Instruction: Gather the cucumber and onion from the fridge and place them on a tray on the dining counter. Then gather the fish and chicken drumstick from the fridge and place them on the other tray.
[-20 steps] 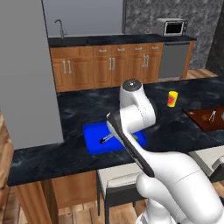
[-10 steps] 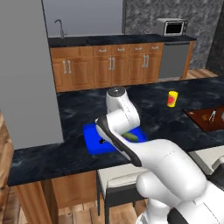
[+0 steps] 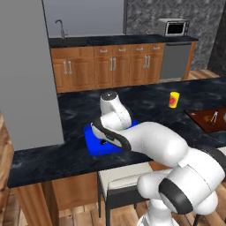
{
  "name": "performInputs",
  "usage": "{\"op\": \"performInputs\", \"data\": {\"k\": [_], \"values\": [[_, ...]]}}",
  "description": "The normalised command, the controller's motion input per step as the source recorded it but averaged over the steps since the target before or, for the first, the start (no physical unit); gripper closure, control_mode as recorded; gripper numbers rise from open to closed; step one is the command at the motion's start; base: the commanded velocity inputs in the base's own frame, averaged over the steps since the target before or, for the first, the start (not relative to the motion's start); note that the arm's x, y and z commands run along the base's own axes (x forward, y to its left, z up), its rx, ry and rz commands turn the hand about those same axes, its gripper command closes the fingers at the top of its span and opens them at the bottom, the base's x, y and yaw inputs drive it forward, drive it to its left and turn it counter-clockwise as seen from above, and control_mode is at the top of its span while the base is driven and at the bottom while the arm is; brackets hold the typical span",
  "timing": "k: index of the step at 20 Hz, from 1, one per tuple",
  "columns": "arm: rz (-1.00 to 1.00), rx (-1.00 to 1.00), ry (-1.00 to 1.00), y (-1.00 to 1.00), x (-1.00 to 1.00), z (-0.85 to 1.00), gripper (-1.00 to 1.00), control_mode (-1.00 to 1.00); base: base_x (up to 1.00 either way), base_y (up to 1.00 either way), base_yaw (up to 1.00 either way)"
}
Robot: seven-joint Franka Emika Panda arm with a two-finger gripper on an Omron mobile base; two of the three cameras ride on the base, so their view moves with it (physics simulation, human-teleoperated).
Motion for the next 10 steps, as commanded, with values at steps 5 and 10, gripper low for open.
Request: {"op": "performInputs", "data": {"k": [5, 10], "values": [[0.05, 0.00, 0.07, 0.00, 0.32, -0.35, 1.00, -1.00, 0.00, 0.00, 0.00], [0.05, 0.00, 0.09, 0.00, 0.33, -0.43, 1.00, -1.00, 0.00, 0.00, 0.00]]}}
